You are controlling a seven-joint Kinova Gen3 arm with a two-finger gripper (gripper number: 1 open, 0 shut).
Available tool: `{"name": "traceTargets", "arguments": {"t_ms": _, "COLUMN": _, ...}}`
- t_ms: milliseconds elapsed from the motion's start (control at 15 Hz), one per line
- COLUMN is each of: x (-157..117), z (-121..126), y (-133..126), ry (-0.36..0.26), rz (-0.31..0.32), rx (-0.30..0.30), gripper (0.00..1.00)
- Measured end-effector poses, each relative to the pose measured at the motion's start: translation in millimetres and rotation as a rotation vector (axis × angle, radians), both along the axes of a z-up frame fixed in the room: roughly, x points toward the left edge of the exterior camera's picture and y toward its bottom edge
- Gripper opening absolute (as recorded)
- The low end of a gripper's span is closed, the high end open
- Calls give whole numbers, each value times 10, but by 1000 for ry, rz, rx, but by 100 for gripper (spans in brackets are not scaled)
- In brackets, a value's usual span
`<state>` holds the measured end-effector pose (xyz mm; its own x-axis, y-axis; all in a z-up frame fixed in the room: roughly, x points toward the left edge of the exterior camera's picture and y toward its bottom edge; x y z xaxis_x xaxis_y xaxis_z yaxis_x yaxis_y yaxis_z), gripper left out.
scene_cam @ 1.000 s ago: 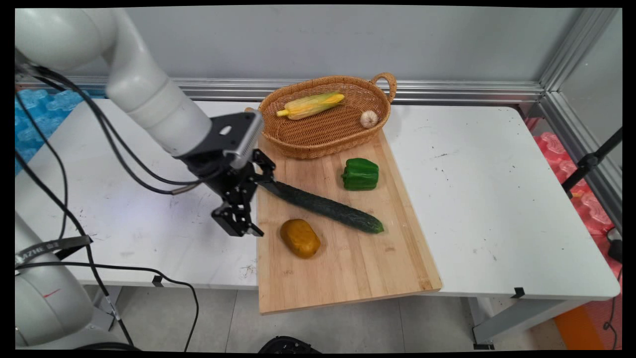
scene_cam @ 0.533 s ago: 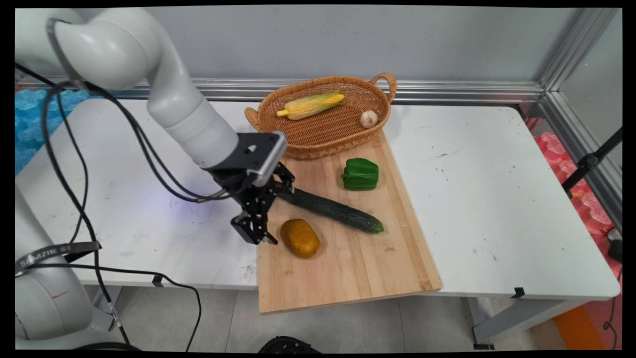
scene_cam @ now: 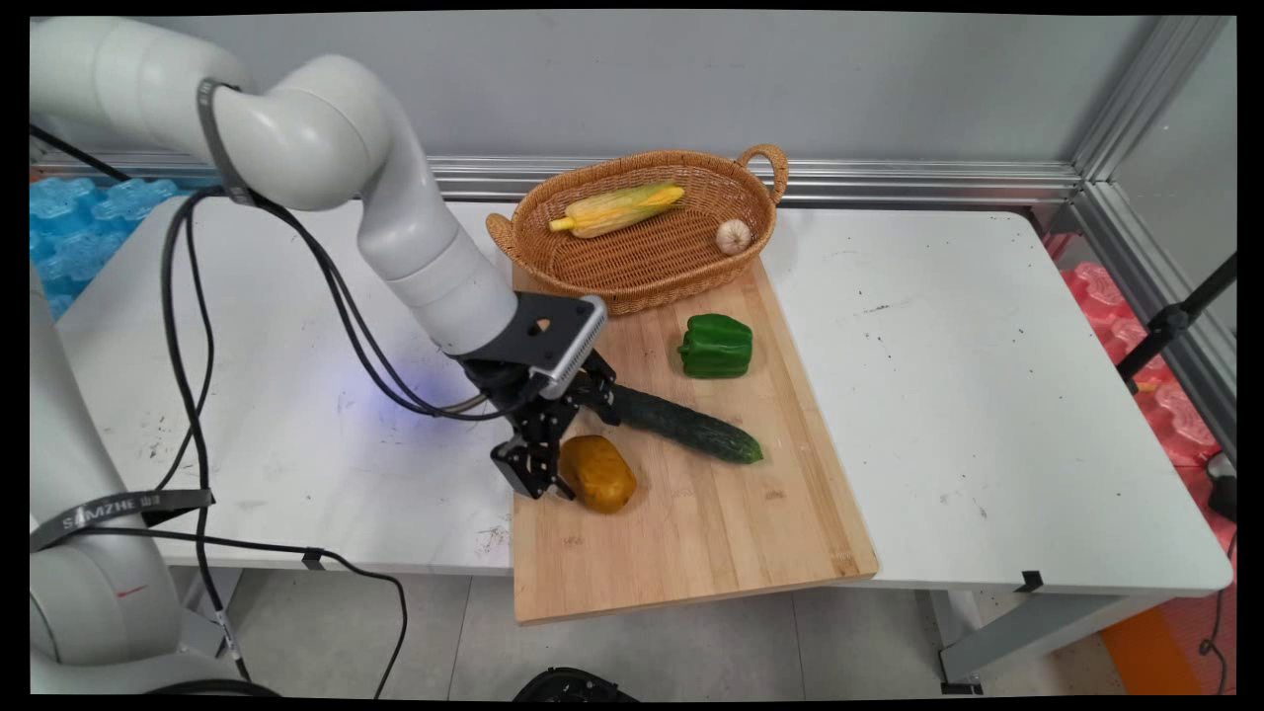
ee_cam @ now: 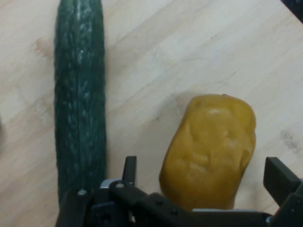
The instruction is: Pick up the potato from the cutting board, then place the picked object in the vegetable basket
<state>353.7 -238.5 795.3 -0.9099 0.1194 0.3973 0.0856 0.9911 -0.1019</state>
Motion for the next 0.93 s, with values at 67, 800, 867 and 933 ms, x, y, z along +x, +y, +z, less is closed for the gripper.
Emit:
{"name": "traceTargets", "arguments": {"t_ms": 67, "x": -19, "z": -33, "y": -16, "ry": -1, "rz": -9, "rx": 3, "gripper": 100}}
{"name": "traceTargets", "arguments": {"t_ms": 800, "x": -65, "z": 0, "y": -55, "ry": -15, "rz": -92, "rx": 31, "gripper": 0}}
{"name": "traceTargets", "arguments": {"t_ms": 867, "x": -55, "z": 52, "y": -45, "ry": -17, "rz": -95, "rx": 32, "gripper": 0}}
{"name": "traceTargets", "arguments": {"t_ms": 933, "x": -46, "z": 92, "y": -36, "ry": -19, "rz": -94, "rx": 35, "gripper": 0}}
